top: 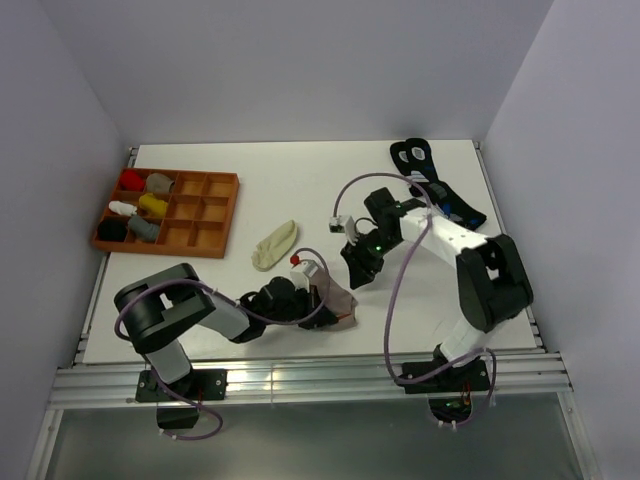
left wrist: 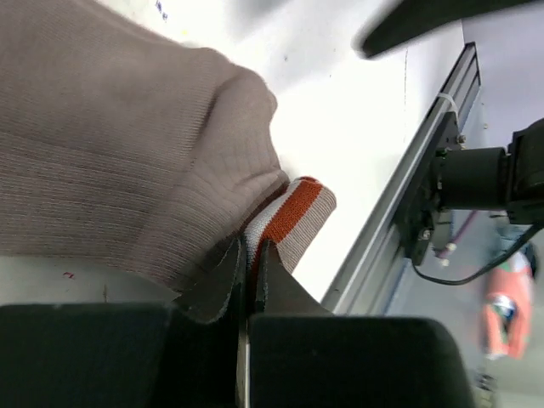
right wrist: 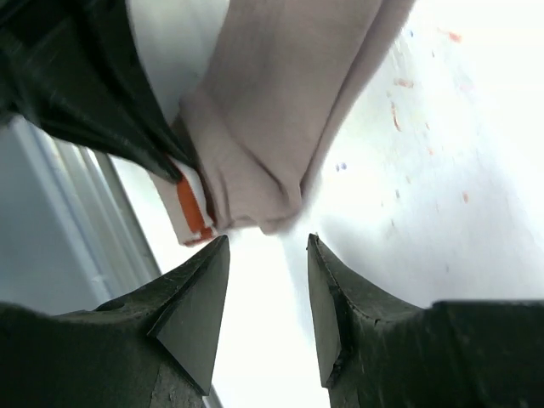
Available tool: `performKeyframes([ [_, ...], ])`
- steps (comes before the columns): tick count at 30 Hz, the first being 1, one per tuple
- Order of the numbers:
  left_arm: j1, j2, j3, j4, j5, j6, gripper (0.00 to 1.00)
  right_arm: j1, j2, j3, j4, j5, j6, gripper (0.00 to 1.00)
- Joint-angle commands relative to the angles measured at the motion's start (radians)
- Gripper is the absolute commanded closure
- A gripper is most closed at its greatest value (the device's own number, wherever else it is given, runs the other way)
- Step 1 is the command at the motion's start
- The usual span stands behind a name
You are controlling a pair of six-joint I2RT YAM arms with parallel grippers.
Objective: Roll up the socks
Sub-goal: Roll the sock at the center of the board.
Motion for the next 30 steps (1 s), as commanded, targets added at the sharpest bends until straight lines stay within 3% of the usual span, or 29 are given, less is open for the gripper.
performKeyframes([
  [1,0.023,0.035,0.044,-0.281,0.14,-0.057,1.0,0.009,-0.144,-0.076,0.102,0.079,-0.045,0.51],
  [10,0.156,0.081,0.112,-0.427,0.439,-0.236,1.0,0.081,-0.462,-0.343,0.275,0.172,-0.205,0.51],
  [15,0.169,0.076,0.213,-0.6,0.455,-0.224,1.0,0.217,-0.638,-0.501,0.384,0.238,-0.212,0.48],
  [20,0.178,0.069,0.276,-0.714,0.446,-0.218,1.0,0.346,-0.623,-0.521,0.359,0.239,-0.209,0.47],
  [27,0.182,0.09,0.324,-0.751,0.446,-0.22,1.0,0.481,-0.583,-0.56,0.416,0.303,-0.182,0.48],
  [30,0.184,0.105,0.328,-0.749,0.452,-0.22,1.0,0.526,-0.578,-0.572,0.439,0.316,-0.166,0.53],
])
